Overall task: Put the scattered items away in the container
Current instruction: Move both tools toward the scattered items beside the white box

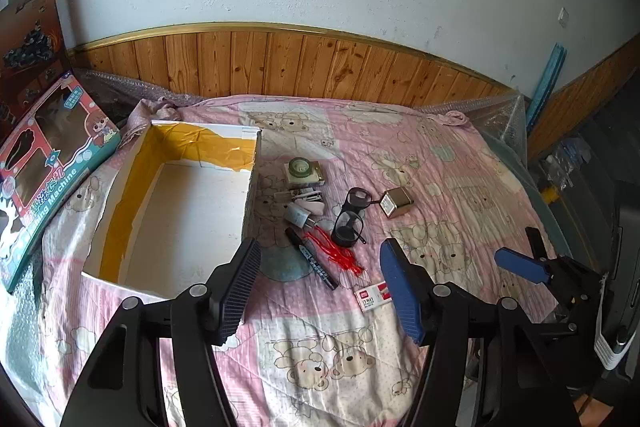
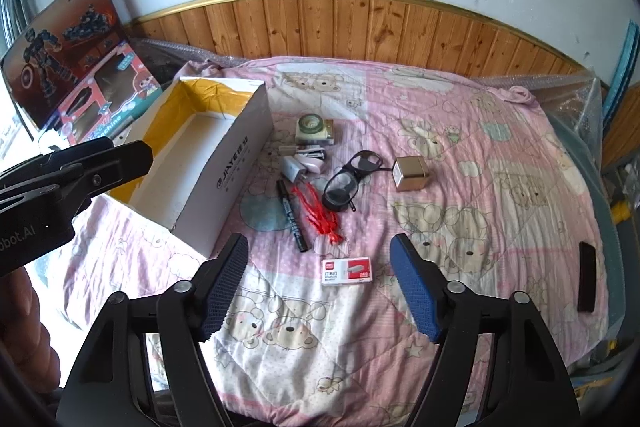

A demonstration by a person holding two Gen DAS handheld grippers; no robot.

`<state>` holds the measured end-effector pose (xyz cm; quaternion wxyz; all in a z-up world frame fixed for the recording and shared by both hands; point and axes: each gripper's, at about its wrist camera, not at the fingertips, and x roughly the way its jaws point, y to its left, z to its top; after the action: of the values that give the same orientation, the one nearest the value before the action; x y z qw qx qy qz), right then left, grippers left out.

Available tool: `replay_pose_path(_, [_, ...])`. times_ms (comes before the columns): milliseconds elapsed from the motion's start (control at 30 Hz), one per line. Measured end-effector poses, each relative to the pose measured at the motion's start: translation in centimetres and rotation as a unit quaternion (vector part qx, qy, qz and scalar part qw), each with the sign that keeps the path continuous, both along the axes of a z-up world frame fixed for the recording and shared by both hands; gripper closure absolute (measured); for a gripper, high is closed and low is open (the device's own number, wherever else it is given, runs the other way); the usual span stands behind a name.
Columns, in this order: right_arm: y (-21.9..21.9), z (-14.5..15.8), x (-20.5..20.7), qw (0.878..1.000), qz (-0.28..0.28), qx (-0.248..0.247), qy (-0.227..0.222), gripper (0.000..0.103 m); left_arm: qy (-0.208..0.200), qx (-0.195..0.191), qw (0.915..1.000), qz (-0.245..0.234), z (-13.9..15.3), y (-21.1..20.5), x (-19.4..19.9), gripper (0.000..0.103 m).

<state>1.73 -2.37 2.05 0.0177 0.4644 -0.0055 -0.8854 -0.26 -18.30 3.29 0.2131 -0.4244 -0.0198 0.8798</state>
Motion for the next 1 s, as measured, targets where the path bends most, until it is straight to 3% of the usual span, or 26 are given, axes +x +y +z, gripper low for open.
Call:
replay_pose_path(67, [-0.2, -0.3, -0.2, 1.0, 0.002, -0.006, -0.008, 0.056, -0.001, 0.0, 1.0, 0.0, 0.0, -0.1, -0.1, 0.047])
replay_pose_path(267, [-0.4, -1.0, -0.9, 1.0, 0.005, -0.018, -0.021, 0.082, -0.011, 0.005, 0.9999, 0.002, -0.5, -0.4, -0.8, 0.057])
replay_pose_path(567, [-0.2, -2.2, -2.1, 0.999, 0.008, -0.036, -0.034, 0.095, -0.02, 0.006, 0.9998, -0.004, -1.2, -0.1, -1.9, 0.073])
replay_pose_path(767, [0.2, -3.3, -3.3, 0.998, 0.008, -0.048, -0.045, 0.096, -0.028, -0.003, 0.9996, -0.006, -2.0, 0.2, -2.7, 0.082])
replay_pose_path(1000, [0.4, -4.6, -4.8, 0.997, 0.009, -0.053, -0.054, 0.094, -0.041, -0.024, 0.9989, -0.006, -3.3, 1.0, -4.1, 0.084])
